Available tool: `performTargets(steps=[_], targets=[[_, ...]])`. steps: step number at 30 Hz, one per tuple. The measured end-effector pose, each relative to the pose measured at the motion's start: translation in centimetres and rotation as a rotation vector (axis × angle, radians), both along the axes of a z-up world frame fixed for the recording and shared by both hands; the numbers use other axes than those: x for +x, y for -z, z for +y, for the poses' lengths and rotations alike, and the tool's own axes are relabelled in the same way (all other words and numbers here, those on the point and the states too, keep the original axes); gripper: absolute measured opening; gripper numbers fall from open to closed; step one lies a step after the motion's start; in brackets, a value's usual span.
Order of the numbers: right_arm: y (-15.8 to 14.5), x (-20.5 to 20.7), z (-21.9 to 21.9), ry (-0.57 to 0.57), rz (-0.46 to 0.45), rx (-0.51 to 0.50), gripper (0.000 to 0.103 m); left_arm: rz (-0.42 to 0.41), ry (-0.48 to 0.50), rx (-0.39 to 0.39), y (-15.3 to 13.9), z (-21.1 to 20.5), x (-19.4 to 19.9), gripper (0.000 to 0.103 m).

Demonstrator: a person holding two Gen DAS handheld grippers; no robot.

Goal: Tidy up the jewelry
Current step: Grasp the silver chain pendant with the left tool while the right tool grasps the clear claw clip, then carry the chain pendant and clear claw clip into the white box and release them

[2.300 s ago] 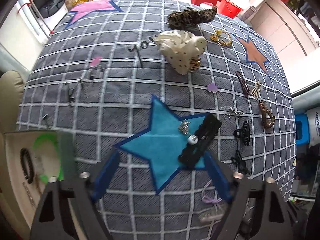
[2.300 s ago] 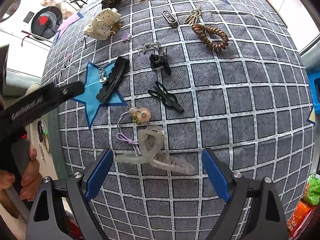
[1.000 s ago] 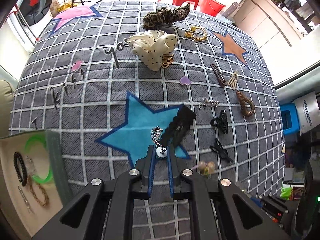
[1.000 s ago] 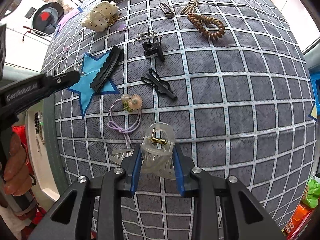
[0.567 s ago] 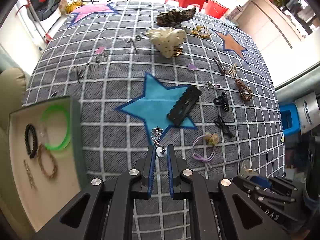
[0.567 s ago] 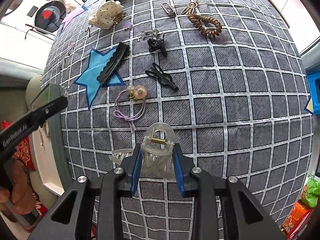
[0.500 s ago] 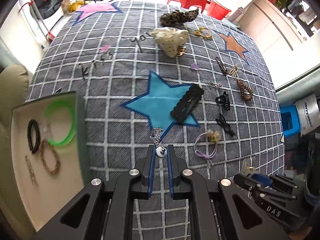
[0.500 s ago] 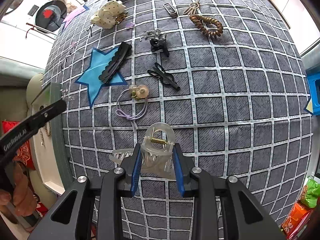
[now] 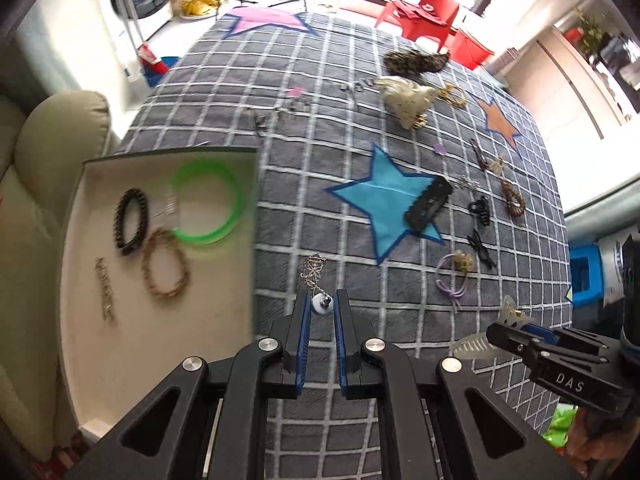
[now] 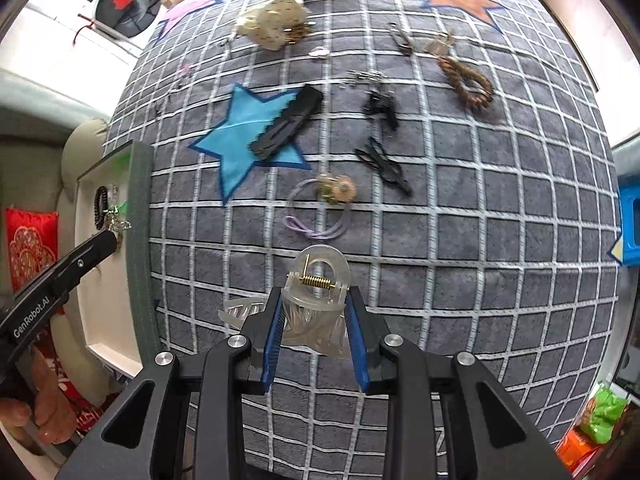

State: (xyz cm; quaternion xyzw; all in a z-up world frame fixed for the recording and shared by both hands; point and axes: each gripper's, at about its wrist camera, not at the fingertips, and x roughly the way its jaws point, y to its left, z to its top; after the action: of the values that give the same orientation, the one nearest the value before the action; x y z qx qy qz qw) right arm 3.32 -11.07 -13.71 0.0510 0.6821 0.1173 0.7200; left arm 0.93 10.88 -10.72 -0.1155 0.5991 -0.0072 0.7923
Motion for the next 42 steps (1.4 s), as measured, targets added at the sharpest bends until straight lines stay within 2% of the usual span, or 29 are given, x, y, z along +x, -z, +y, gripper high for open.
performTargets(steps=[17,25,33,42], targets=[[-2.7,1.0,12.7,-0.259,-0.059,0.049,0.032,0.008,-0.225,0.009,0.7,9.4,-5.4,0.014],[-3.5,1.4,19.0,-0.366,-0.071,0.079,0.032,0.034,-0.332,0.013,2.3,13.3,-7.8,0.014],[-2.6,1.9,25.2,-0.441,-0.054,0.098,0.032,0.072,-0.387,0.018,4.8,15.4,-8.9,0.014],[0.6,2.4,30.0,-0.478,0.005,0.088,0.032,0.098,-0.41,0.04,7.0,16.7,-8.7,0.014]])
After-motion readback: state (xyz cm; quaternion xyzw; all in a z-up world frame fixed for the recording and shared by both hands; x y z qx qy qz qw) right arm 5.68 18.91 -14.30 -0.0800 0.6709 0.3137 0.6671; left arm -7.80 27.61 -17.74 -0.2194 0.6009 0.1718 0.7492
